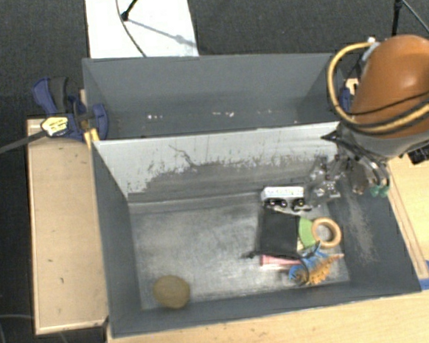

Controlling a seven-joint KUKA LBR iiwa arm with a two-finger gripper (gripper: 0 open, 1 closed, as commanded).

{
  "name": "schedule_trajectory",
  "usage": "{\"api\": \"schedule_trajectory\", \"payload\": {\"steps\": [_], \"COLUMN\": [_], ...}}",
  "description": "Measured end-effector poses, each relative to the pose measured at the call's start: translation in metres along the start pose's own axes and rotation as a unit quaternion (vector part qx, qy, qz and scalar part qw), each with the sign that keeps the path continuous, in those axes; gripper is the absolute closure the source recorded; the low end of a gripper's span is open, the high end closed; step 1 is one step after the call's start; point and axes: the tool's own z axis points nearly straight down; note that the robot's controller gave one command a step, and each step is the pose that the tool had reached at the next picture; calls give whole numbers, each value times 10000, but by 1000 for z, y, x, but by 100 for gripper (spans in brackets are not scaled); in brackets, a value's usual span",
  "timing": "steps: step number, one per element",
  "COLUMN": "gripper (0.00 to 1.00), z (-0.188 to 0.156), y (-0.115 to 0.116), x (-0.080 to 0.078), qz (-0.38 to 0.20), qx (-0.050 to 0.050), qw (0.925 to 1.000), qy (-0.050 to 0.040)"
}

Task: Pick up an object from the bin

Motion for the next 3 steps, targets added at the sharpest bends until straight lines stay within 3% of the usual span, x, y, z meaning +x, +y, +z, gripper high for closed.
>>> {"api": "schedule_trajectory", "payload": {"steps": [1,2,3], "gripper": [100,100,100], "z": [-4,26,38], "y": [11,33,55], "x": [1,15,15], "qz": [-321,-937,-1384], "qx": [7,-2,-8], "qw": [9995,9956,9904], "qy": [1,-19,30]}}
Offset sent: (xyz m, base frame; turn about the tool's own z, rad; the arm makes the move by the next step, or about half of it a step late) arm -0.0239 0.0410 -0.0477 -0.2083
